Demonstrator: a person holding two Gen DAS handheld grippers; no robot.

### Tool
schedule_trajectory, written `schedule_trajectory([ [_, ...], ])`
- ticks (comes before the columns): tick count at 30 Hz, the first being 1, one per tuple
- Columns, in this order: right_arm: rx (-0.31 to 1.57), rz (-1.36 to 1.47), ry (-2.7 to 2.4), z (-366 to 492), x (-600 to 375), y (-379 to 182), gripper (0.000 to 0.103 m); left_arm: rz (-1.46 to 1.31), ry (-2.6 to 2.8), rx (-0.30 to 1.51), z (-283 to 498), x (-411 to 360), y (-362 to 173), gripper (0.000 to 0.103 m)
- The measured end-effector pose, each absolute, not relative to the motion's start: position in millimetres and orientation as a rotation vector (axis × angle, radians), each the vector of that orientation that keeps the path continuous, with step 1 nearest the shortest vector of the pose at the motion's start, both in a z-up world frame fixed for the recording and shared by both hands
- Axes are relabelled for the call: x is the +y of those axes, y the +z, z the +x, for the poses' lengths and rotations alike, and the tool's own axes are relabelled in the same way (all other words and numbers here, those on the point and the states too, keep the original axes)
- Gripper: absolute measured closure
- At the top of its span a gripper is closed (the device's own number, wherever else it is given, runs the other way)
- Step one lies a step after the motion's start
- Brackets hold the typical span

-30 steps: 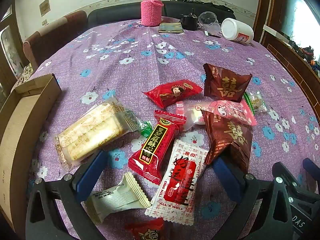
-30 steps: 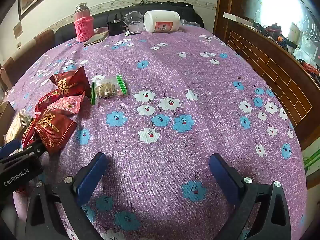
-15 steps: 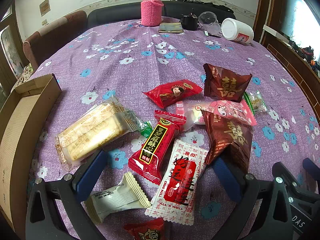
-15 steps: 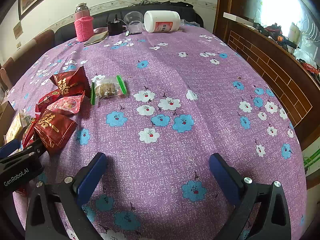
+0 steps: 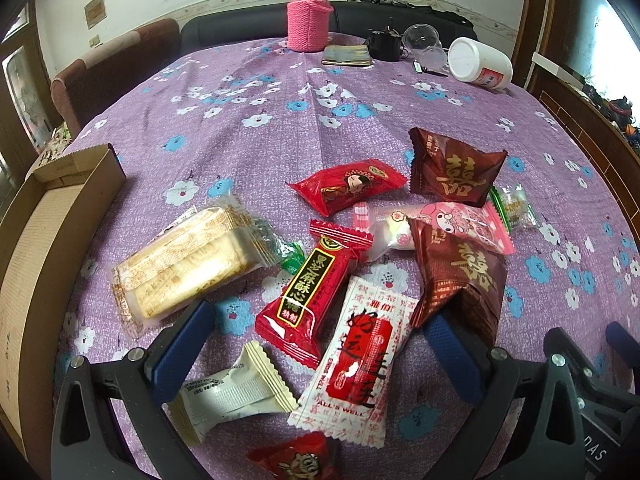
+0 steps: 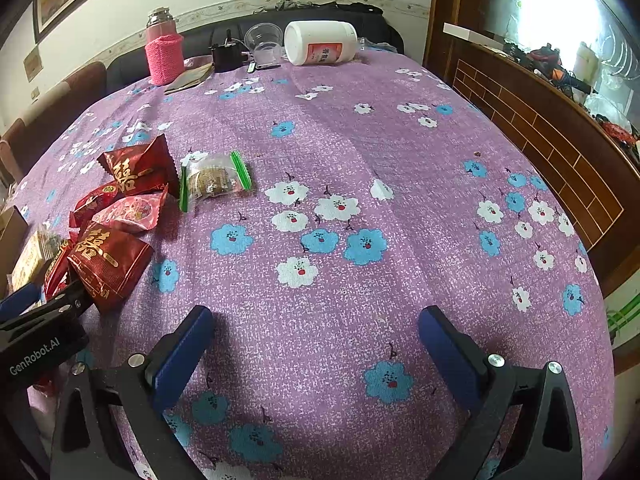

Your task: Organize snacks

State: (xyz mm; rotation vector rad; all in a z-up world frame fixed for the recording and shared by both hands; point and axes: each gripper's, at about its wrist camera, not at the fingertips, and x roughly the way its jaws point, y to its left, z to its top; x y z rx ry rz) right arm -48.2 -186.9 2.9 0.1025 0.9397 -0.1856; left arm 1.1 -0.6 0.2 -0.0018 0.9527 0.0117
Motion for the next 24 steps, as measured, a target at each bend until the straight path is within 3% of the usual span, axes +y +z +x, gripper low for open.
schedule_trajectory([
  [11, 0.935, 0.117, -0.173, -49, -194, 2, 0.001, 0.084, -0.177, 1.042, -14, 1, 2, 0.000],
  [22, 0.997, 0.096, -0.157, -41, -192, 3, 0.001, -0.221, -0.351, 0.921, -96, 85, 45, 0.000],
  [23, 0.999, 0.096, -0.159, -41, -192, 3, 0.001, -0.247, -0.371, 0.945, -100, 94, 44, 0.001],
  [24, 1.000, 0.096, -0.163, -42, -192, 3, 0.001, -0.252, -0.398, 0.971, -105, 103, 45, 0.009],
])
